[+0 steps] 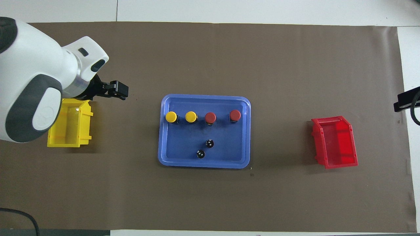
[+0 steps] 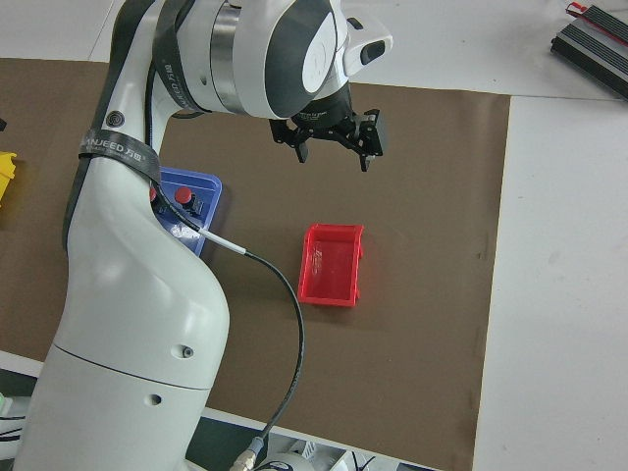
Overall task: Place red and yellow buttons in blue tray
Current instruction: 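Open the left gripper and lift it away from the tray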
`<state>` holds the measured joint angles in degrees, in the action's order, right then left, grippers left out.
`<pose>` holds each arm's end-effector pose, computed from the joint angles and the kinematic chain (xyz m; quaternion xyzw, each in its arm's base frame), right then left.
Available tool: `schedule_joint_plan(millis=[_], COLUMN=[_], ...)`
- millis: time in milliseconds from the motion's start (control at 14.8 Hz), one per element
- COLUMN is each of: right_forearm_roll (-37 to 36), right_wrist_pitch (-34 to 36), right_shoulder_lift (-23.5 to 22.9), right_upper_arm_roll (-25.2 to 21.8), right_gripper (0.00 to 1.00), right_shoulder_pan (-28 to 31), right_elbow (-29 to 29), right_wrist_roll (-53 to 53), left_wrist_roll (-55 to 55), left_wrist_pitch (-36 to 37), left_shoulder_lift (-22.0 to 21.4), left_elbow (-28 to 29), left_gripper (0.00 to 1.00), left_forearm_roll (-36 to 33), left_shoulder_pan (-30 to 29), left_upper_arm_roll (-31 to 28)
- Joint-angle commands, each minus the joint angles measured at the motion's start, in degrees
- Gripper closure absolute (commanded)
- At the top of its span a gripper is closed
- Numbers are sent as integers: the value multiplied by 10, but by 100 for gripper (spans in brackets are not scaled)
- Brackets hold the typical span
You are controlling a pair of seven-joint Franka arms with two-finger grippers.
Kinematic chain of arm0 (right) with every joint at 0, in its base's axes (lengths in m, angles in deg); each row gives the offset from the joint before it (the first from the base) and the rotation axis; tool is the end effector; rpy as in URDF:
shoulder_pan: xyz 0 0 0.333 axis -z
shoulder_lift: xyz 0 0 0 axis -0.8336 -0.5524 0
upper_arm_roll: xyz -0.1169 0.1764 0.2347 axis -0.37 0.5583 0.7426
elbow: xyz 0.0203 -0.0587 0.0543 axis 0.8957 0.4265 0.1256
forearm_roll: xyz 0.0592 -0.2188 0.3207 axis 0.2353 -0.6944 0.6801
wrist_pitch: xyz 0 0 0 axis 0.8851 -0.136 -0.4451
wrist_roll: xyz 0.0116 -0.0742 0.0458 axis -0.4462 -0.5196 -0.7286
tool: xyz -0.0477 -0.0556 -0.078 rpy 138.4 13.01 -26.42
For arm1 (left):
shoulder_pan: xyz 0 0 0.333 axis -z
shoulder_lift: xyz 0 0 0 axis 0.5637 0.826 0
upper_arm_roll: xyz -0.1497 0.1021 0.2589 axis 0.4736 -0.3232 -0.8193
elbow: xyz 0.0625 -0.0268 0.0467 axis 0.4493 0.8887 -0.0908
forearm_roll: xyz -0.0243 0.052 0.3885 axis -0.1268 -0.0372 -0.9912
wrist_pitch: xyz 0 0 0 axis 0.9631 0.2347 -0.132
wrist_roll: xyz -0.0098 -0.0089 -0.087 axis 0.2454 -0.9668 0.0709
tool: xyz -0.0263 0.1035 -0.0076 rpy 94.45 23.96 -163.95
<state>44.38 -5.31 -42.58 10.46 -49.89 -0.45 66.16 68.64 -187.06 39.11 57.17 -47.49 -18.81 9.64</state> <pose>0.5367 -0.0712 0.6252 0.9970 -0.0407 -0.0620 0.0199 0.5611 -0.1638 0.5388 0.9988 -0.0473 -0.0090 0.0134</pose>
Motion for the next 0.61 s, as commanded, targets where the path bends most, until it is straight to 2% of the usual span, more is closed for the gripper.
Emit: schedule_joint_plan(millis=[0,135,539], right_forearm_roll=[5,5,5], right_wrist_pitch=[-9,-9,-9], right_shoulder_lift=[9,9,9], right_upper_arm_roll=[3,3,3], right_gripper=[0,0,0], right_shoulder_pan=[5,5,5], right_elbow=[11,11,11], right_wrist_roll=[-8,-8,-8], left_wrist_roll=[-58,-105,-135], left_wrist_pitch=[79,111,147], left_shoulder_lift=[0,-3,-41], left_elbow=[-58,-77,-72], left_gripper=[0,0,0], left_forearm_roll=[-6,-7,-11], left_shoulder_pan=[-48,-82,-91], left_upper_arm_roll=[4,5,5])
